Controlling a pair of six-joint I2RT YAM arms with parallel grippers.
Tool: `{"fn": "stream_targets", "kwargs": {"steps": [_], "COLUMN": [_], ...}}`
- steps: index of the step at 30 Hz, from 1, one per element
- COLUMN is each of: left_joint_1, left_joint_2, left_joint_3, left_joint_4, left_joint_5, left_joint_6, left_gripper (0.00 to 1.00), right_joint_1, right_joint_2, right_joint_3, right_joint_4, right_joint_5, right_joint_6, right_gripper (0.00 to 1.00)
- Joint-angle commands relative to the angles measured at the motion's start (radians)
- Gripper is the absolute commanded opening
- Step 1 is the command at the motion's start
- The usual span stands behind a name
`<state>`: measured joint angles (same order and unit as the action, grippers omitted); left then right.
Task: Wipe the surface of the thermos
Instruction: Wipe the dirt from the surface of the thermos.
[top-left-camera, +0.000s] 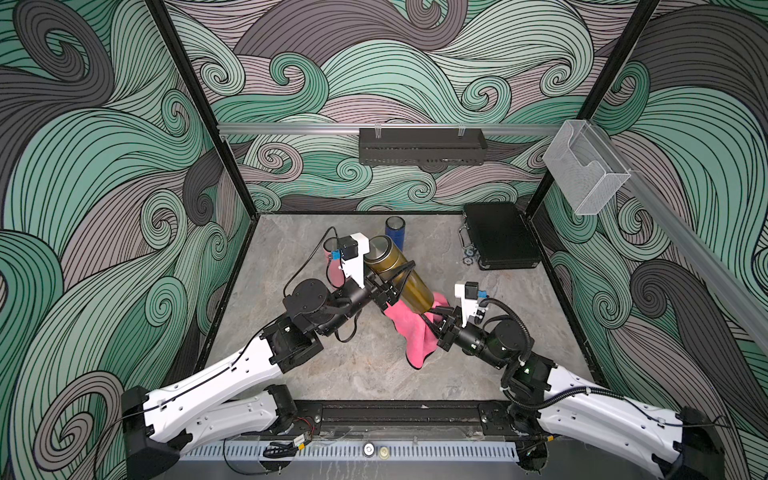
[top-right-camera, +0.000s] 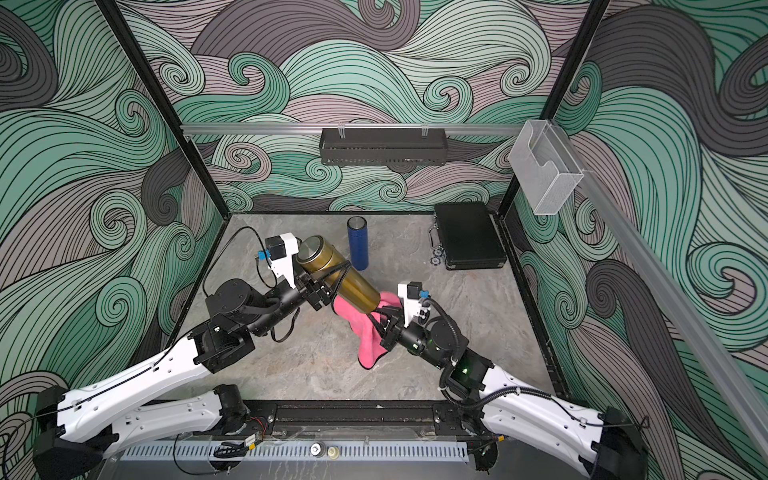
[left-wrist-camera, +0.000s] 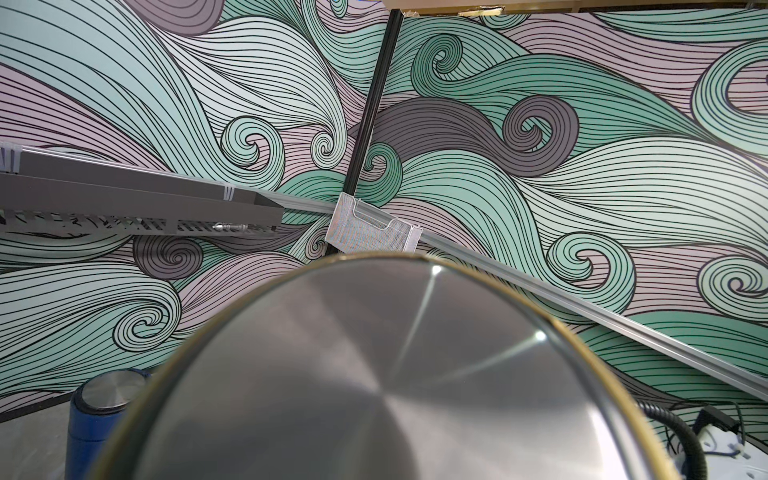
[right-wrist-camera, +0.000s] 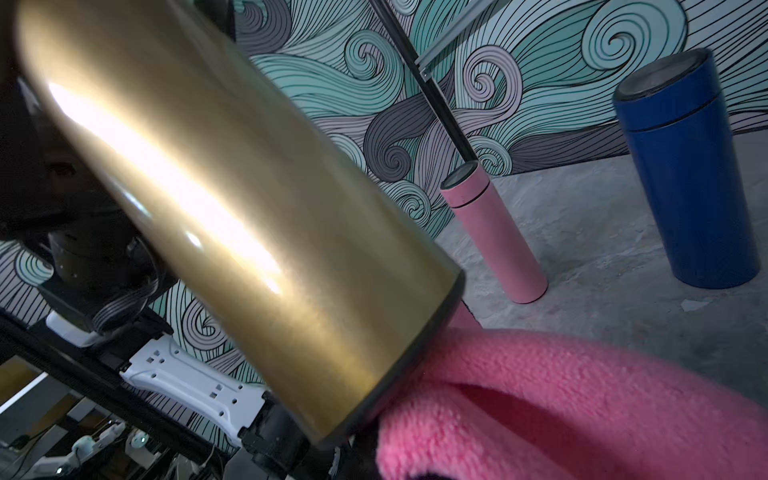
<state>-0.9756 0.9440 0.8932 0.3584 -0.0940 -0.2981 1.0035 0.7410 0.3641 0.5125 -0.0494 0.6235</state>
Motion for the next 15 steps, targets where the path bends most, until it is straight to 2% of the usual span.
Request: {"fn": "stream_targets", "kwargs": {"steps": [1, 8, 15], "left_joint_1": [-0.006, -0.005, -0.005], "left_joint_2": [-0.001, -0.005, -0.011], "left_joint_3": [0.007, 0.000, 0.000], "left_joint_4": [-0.007, -0.007, -0.016], "left_joint_5": [-0.003, -0.006, 0.002], "left_joint_6": [0.017, 0.016, 0.017], "left_gripper": [0.00, 0.00, 0.00], "right_joint_1": [0.054, 0.032, -0.077], "right_joint_2": [-0.029, -0.141, -0.156], "right_joint_3": [0.051, 0.072, 0.069], "right_joint_4": [0.124, -0.045, -0.114], "right_joint_5": [-0.008, 0.119, 0.115], "right_joint_6": [-0.026, -0.093, -0.064], "right_gripper": [0.00, 0.00, 0.00]}}
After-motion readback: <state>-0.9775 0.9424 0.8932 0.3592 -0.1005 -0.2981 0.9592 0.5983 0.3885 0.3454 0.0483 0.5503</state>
